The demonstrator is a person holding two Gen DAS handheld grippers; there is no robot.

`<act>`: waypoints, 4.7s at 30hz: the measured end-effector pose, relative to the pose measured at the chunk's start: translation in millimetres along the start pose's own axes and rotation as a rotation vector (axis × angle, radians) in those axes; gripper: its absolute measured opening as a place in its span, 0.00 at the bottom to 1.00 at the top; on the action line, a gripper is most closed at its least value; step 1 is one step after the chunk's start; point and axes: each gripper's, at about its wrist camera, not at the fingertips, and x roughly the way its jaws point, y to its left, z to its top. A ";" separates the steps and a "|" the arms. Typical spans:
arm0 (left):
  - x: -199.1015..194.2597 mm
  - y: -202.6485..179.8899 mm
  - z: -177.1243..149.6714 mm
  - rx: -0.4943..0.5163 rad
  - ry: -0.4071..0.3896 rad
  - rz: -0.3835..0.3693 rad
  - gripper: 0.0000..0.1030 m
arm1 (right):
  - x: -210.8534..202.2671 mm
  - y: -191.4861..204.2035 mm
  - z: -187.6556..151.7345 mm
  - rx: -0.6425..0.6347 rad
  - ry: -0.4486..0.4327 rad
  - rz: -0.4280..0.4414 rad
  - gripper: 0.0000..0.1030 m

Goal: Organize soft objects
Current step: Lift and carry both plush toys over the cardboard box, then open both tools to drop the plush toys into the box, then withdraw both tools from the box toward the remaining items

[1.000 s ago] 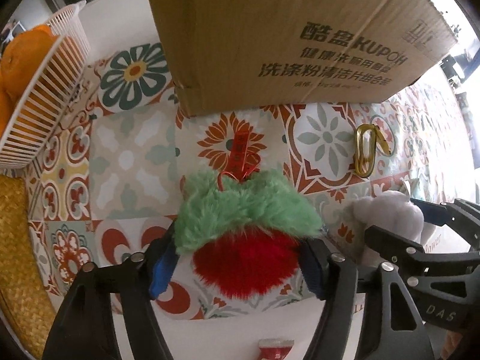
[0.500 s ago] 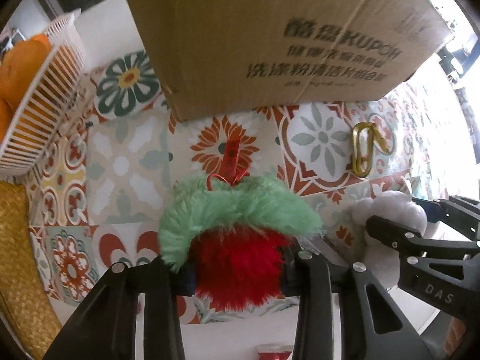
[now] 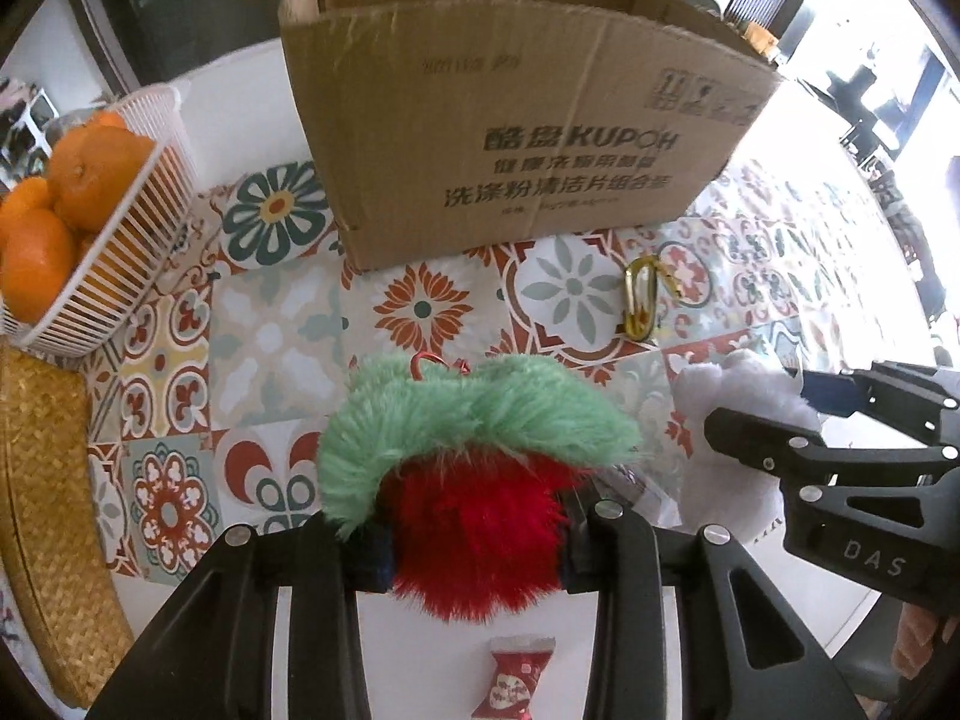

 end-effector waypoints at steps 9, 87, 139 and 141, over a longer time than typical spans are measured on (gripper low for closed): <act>-38.2 -12.3 -6.9 0.032 -0.075 0.010 0.35 | -37.7 4.4 -4.4 -0.025 -0.093 -0.009 0.46; -117.7 4.6 164.2 -0.110 -0.324 0.003 0.36 | -128.1 -10.4 185.6 -0.014 -0.430 0.131 0.47; -118.5 -37.8 62.5 -0.159 -0.256 0.064 0.57 | -133.0 -36.3 73.4 -0.035 -0.394 -0.005 0.57; -114.3 -40.8 54.6 -0.167 -0.244 0.063 0.57 | -129.3 -39.9 64.1 -0.033 -0.383 -0.008 0.57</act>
